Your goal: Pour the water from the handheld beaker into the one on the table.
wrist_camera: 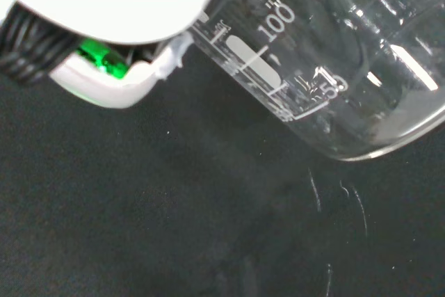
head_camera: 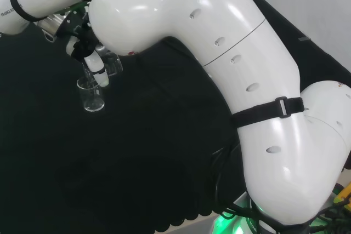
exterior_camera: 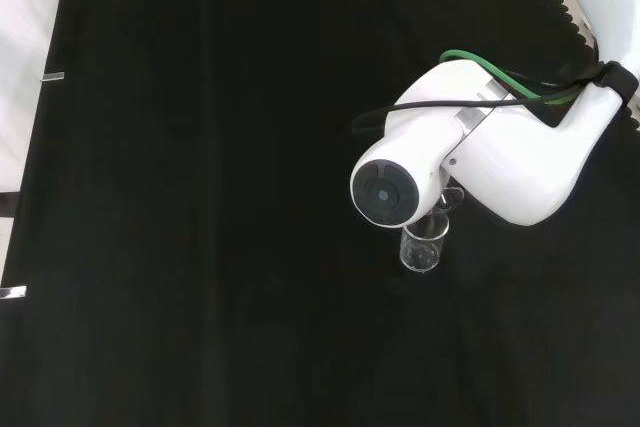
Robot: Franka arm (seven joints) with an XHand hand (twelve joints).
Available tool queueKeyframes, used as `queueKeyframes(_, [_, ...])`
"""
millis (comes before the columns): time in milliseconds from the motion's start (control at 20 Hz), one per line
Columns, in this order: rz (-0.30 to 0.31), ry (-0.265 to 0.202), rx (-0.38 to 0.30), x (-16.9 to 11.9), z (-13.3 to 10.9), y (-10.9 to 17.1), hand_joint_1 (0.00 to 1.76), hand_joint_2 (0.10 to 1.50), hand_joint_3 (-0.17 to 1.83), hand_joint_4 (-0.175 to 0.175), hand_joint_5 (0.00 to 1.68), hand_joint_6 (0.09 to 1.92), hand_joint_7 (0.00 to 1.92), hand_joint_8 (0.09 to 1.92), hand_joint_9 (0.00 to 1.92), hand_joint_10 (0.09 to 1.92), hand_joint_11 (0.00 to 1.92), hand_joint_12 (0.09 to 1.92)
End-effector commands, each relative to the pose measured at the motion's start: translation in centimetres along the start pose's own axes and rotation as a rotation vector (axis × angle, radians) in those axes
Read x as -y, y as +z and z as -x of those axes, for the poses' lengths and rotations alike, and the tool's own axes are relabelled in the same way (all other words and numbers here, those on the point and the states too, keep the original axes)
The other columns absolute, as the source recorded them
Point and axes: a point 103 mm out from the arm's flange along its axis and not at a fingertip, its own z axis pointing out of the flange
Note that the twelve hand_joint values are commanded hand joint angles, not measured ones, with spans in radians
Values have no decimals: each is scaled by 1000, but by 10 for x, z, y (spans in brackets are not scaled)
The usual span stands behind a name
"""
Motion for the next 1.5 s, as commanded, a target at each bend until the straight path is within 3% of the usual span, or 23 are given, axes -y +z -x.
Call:
queueKeyframes(50, [-7,3,6,1,0,1,1331,564,701,-175,1480,256,1605,87,1708,87,1200,789])
queueKeyframes(1100, [-11,6,11,2,1,0,1330,567,696,-175,1478,257,1603,87,1709,87,1204,783])
queueKeyframes(1500, [105,-33,-85,5,6,8,1330,568,694,-175,1478,257,1603,87,1709,87,1205,781])
